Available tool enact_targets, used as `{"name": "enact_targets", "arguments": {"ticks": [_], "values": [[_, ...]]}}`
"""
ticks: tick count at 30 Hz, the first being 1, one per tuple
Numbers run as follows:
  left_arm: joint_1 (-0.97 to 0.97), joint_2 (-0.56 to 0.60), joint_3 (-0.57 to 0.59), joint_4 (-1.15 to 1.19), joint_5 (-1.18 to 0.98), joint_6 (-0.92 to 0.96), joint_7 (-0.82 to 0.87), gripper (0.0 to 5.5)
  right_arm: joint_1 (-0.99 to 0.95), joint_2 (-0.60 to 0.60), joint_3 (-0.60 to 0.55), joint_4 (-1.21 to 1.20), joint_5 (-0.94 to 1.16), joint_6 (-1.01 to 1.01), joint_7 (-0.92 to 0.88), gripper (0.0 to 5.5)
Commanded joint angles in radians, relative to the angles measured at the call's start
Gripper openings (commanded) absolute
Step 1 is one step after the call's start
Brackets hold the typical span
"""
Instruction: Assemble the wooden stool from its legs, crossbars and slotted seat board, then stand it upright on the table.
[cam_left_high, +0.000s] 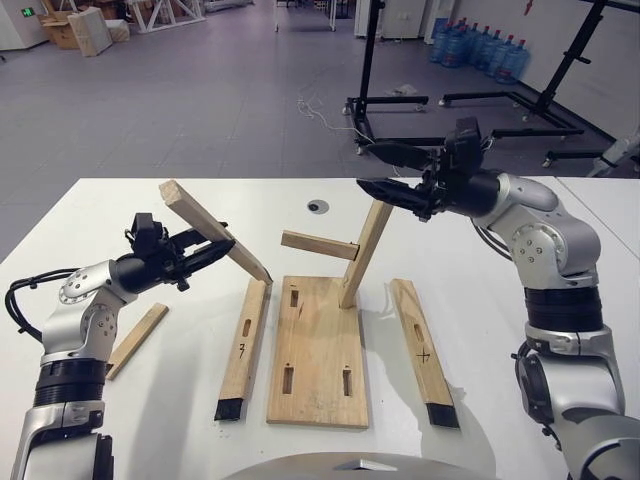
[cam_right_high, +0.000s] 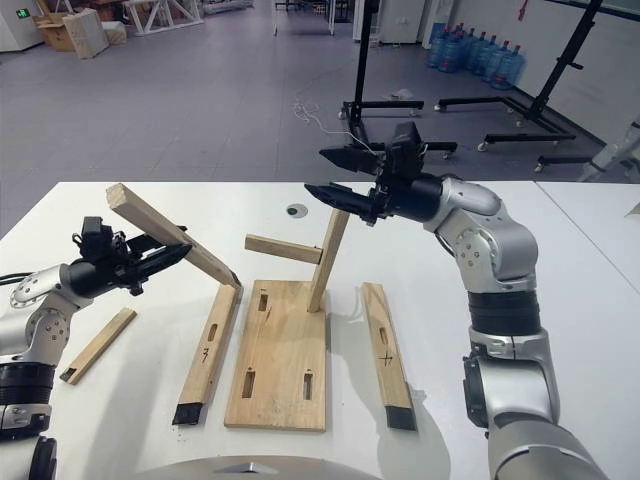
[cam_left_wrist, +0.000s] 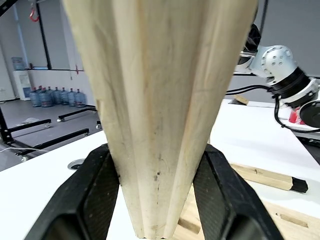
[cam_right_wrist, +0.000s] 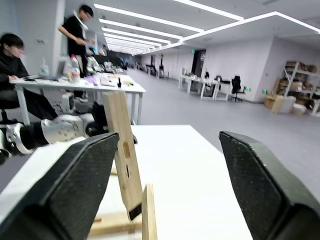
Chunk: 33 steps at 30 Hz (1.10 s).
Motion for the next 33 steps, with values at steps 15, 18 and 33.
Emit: {"name": "enact_targets", "arguments": {"ticks": [15, 18, 33], "values": [[-0.035, -0.094, -0.103, 0.016, 0.055, -0.037, -0.071, 2.01, -0.082, -0.006, 0.022, 0.135, -0.096, -0.072, 0.053, 3.7], [-0.03, -0.086, -0.123, 0.005, 0.069, -0.029, -0.089, 2.01, -0.085, -0.003, 0.022, 0.129, -0.091, -0.059, 0.055, 3.7], [-0.04, -0.033, -0.135, -0.013, 0.12, -0.056, -0.097, 2.01, -0.052, 0.017, 0.034, 0.073, -0.066, -0.002, 0.044, 3.7]]}}
